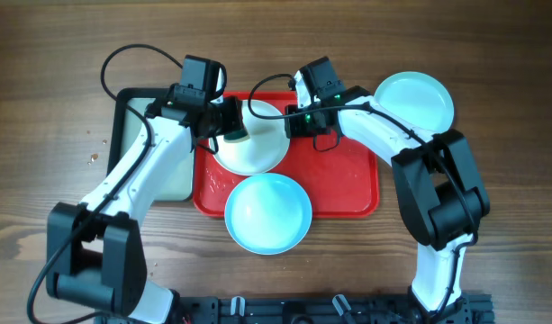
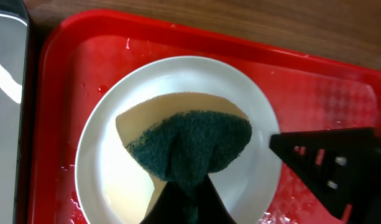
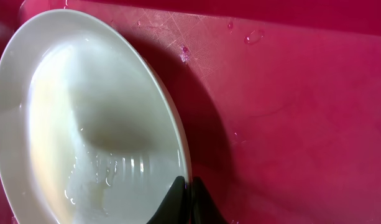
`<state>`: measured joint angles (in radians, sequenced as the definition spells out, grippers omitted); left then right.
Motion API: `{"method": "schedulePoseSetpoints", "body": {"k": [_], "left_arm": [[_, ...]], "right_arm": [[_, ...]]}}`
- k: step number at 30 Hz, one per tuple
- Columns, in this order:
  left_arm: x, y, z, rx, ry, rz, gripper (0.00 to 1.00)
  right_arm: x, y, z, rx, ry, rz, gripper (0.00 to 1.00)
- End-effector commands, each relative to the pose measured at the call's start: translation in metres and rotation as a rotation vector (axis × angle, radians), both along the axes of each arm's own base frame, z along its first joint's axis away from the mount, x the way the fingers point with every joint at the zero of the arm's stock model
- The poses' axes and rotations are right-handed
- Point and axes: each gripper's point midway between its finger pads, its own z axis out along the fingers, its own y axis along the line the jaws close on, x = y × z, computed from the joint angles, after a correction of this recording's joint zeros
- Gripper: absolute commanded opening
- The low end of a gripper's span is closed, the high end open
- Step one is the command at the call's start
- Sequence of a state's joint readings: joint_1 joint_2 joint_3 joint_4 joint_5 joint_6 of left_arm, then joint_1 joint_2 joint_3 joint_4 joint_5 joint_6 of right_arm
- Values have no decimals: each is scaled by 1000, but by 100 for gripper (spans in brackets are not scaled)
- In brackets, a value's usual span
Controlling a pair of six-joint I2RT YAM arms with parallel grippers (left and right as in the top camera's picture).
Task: Clean dirty plates on tray and stack at the side
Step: 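Scrub the white plate with the sponge while the right gripper holds its rim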
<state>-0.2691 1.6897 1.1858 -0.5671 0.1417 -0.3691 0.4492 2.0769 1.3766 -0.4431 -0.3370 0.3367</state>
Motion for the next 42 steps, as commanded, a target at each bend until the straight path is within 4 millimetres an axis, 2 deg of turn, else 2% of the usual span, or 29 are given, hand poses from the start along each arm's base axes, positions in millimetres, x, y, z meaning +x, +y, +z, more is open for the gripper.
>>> {"method": "schedulePoseSetpoints", "body": {"k": [1, 7, 18, 22, 29, 34, 42], "left_arm": [[2, 4, -22, 41, 44, 12, 4], [-1, 12, -62, 103, 128, 28, 4], [1, 13, -97, 125, 174, 30, 4], [1, -11, -100, 1, 188, -23, 4], [-3, -23, -98, -65, 208, -49, 4], [-7, -28, -99, -68, 212, -63, 4], [-28, -41, -111, -57, 251, -105, 4]], "right_arm": [[-5, 5, -6, 14, 26, 9, 4], [-5, 5, -6, 14, 26, 9, 4], [-6, 5, -6, 15, 26, 10, 4], [-10, 13, -6, 15, 24, 30, 4], [-19, 29, -5, 21, 12, 69, 4], [-19, 29, -5, 21, 12, 69, 4], [-18, 29, -5, 21, 11, 69, 4]]}}
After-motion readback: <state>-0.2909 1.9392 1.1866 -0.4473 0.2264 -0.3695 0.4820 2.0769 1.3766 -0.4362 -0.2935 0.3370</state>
